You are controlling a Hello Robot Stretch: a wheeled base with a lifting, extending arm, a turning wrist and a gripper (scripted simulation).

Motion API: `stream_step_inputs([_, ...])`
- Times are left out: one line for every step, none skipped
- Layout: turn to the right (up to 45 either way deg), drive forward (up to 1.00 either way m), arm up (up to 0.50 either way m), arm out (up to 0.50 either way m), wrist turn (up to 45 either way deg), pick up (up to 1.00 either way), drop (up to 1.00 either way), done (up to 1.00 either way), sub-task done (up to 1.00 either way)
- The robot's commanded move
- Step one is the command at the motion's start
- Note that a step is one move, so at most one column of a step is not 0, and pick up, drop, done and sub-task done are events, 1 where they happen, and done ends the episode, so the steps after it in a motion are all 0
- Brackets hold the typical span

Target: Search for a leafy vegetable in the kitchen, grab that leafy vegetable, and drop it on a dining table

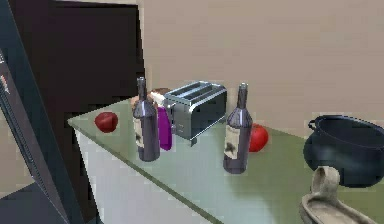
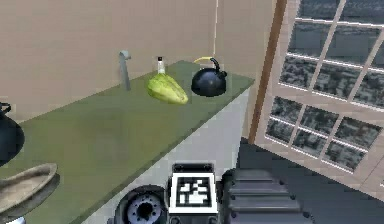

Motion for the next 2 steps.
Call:
stream_step_inputs([0.0,0.00,0.00,0.50,0.0,0.00,0.00,0.00,0.00])
stream_step_inputs([0.0,0.00,0.00,0.00,45.0,0.00,0.00,0.00,0.00])
